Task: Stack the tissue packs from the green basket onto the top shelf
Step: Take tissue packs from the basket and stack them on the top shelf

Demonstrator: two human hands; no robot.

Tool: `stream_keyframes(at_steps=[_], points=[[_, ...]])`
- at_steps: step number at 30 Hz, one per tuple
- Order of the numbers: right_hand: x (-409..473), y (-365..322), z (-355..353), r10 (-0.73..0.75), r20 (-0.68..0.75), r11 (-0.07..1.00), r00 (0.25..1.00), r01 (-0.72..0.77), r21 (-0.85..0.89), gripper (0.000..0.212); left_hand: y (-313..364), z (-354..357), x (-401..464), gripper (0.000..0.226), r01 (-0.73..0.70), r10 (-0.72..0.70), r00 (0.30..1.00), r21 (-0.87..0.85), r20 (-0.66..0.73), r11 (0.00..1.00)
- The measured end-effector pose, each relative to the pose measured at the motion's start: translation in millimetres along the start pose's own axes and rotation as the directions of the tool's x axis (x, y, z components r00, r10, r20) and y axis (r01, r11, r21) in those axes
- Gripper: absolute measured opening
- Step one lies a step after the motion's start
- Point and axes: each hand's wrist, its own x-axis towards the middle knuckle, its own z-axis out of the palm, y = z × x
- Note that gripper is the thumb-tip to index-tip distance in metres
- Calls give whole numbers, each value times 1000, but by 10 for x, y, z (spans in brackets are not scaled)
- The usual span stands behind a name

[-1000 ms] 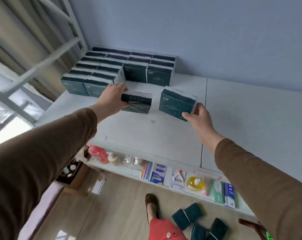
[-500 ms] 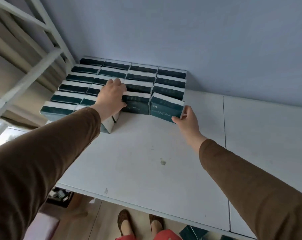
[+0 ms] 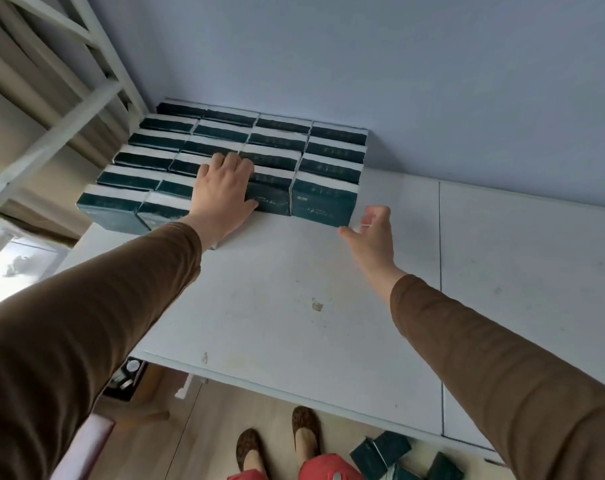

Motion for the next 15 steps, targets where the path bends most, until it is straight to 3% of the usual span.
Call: stream_keyframes(at_steps=[9, 15], points=[[-1126, 395, -875, -250, 111, 891, 962, 274, -361, 33, 833, -218, -1200, 49, -111, 108, 993, -62, -40, 992], [-2372, 741, -1621, -375, 123, 792, 919, 387, -472, 31, 1661, -506, -2516, 46, -119, 116, 993, -127, -30, 985]])
